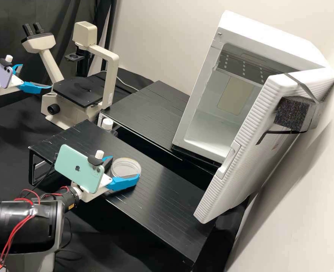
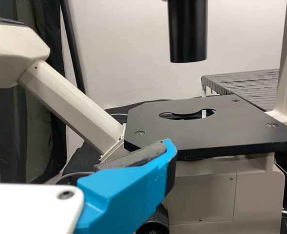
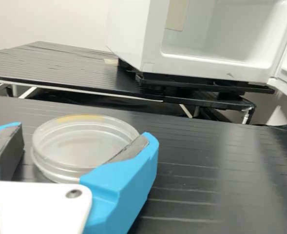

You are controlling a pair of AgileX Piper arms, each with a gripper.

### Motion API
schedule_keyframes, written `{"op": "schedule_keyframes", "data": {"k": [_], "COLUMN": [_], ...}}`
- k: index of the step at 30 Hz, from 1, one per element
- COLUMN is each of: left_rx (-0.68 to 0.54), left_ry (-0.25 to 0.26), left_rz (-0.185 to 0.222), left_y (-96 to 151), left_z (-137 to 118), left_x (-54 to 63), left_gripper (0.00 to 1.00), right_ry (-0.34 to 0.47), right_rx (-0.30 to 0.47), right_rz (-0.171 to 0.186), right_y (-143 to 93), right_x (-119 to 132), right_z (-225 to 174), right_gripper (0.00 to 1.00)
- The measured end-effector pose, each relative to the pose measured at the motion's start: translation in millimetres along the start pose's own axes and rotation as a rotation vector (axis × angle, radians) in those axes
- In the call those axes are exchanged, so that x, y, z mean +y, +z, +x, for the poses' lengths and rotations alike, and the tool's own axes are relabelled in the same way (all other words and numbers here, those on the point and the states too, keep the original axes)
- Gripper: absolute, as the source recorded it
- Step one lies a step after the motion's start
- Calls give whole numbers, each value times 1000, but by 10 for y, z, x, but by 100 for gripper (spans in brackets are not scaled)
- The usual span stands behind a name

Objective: Move the petri dish to the bench.

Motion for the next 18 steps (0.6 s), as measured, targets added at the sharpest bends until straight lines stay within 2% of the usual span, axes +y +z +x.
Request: {"op": "schedule_keyframes", "data": {"k": [8,13,18], "left_rx": [0,0,0], "left_ry": [0,0,0], "left_rz": [0,0,0], "left_y": [0,0,0], "left_z": [0,0,0], "left_x": [0,0,0], "left_gripper": [100,100,100], "right_ry": [-11,13,65], "right_rx": [61,52,87], "right_rz": [-11,-13,19], "right_y": [-76,-60,-67], "right_x": [39,111,250], "right_z": [-91,-121,-180], "right_gripper": [100,100,100]}}
